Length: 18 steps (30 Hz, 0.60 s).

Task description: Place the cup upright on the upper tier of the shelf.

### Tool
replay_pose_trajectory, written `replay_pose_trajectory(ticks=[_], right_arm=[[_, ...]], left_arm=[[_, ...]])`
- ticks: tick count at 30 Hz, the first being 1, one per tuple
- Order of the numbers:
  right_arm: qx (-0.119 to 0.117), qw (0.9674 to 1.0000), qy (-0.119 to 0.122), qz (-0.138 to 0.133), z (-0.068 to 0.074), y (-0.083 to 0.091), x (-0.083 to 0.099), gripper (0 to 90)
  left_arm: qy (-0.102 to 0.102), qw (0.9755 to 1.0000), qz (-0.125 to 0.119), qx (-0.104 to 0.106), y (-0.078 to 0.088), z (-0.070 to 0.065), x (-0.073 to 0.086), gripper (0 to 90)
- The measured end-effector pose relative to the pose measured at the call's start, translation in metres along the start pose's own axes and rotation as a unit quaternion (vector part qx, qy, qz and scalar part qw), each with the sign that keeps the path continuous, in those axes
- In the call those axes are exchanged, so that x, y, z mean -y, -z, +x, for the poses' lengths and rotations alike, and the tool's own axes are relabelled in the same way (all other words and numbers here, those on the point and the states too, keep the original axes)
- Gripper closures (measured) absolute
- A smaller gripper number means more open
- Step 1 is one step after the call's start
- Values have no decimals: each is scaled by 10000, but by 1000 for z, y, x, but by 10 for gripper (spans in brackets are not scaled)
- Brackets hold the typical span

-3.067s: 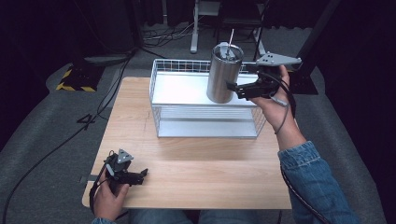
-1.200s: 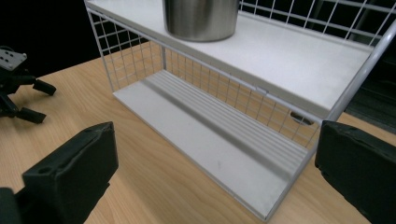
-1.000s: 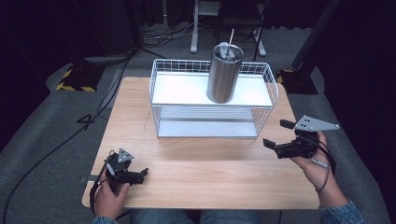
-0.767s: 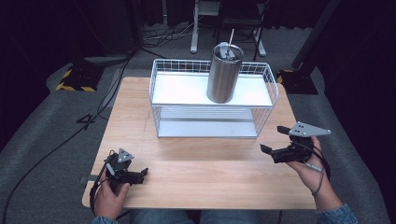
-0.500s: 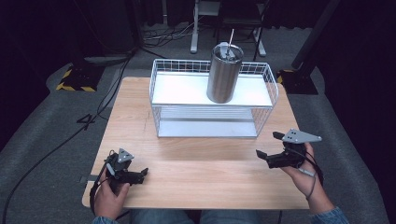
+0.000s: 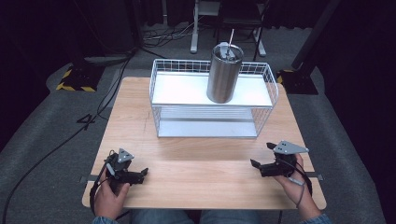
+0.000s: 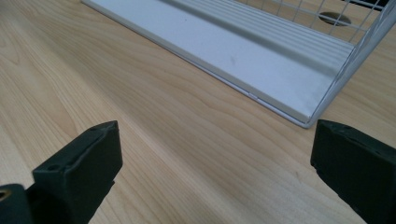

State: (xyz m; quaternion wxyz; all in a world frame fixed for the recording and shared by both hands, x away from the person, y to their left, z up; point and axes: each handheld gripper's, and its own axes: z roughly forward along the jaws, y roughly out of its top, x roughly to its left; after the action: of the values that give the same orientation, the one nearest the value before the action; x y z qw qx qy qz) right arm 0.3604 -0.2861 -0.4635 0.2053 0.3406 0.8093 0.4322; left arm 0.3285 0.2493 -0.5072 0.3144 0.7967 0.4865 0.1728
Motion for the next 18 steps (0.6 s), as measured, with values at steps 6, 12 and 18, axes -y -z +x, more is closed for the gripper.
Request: replay_pose_trajectory(ticks=[6,12,18], right_arm=[[37,9999,-135,27,5,-10,17,37],[54,9997,-221,116,10,-18,25,44],[128,9990,-183,378,17,-25,30,73]], left_arm=[[3,10000,-2,0,0,0,0,1],[2,10000,-2,-2,0,0,0,2],[7,10000,-15,9,0,0,0,2]])
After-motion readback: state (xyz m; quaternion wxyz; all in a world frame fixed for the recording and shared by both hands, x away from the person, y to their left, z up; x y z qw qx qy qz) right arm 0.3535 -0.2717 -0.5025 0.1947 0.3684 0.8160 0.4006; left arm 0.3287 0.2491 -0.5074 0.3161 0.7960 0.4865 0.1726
